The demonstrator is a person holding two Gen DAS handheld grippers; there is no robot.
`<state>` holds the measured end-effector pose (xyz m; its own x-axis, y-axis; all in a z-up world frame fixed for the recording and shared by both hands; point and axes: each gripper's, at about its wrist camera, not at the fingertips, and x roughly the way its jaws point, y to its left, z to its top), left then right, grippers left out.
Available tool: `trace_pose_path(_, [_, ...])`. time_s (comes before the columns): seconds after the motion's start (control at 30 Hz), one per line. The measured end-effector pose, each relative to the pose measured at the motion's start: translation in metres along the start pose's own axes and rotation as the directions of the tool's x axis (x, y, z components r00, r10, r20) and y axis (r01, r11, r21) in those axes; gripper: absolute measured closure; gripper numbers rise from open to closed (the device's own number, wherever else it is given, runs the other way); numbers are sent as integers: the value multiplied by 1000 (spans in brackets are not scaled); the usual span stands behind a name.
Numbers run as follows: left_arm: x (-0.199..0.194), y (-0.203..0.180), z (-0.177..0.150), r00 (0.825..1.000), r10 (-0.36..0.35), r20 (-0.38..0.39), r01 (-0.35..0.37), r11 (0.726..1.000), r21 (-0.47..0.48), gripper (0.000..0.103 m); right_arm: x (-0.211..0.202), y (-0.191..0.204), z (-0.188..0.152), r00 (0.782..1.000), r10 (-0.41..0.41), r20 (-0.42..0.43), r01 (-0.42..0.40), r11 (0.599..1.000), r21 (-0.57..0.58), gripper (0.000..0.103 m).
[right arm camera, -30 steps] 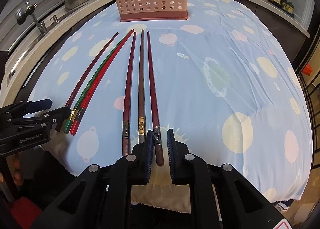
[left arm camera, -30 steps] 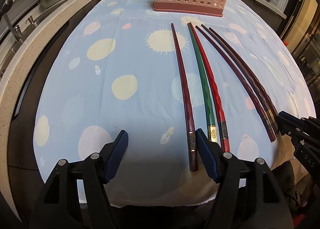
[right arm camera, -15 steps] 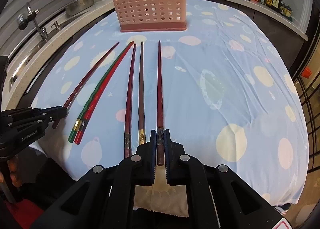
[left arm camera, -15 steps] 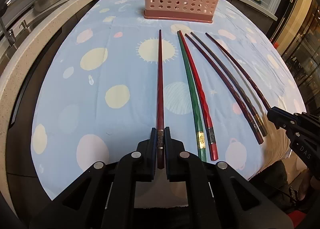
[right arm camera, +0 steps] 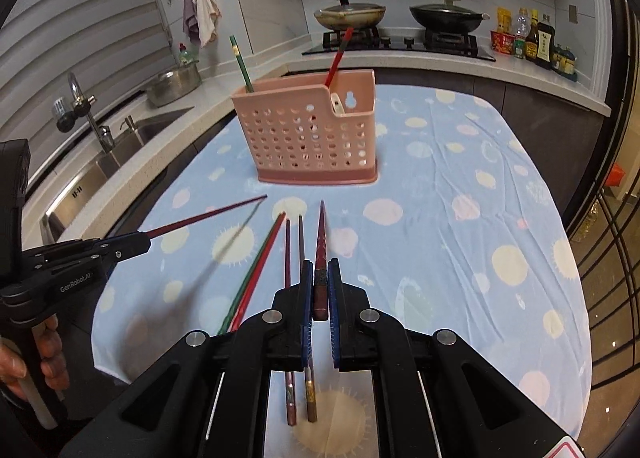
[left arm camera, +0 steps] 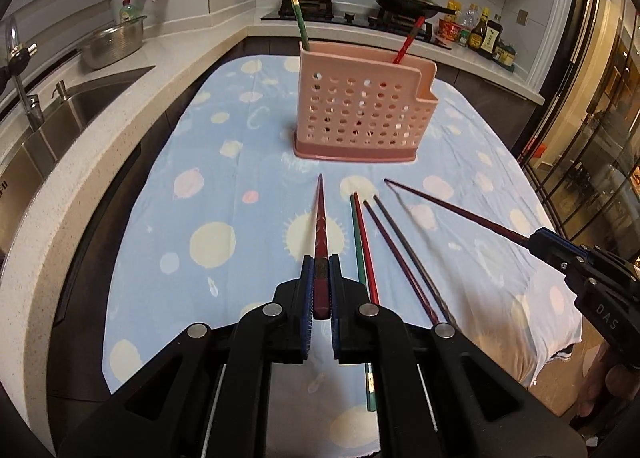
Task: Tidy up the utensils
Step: 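Carry both chopsticks over the pink caddy and release them inside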
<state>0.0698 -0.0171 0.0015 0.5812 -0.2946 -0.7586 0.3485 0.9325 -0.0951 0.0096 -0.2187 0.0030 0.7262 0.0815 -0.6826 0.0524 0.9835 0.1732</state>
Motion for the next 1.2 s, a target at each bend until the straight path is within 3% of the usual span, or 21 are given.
trace_pose_path(0.27, [-15,2,51,995,-3,102,4,1000,-17,96,-13,-2,55,992,49,119,-53,998,36,96])
trace_pose_path(0.57, [-39,-9,110,973,-45,228,45,999,3,96,-29,-4,108,967,45,253,-52,998,21,96])
trace_pose_path(0.8, [-60,-20,154,944,-79,319,74,997,28,96,-37,-14,144,941,45,335,-66,996,51,96])
trace_pose_path(1.0, [-74,-26,193,912,-78,403,68,997,41,96,-47,-21,183,904,41,425,-80,994,75,96])
trace_pose_path(1.2, [-73,-29,224,895,-65,442,49,998,47,96,-44,-18,218,880,47,473,-93,993,75,96])
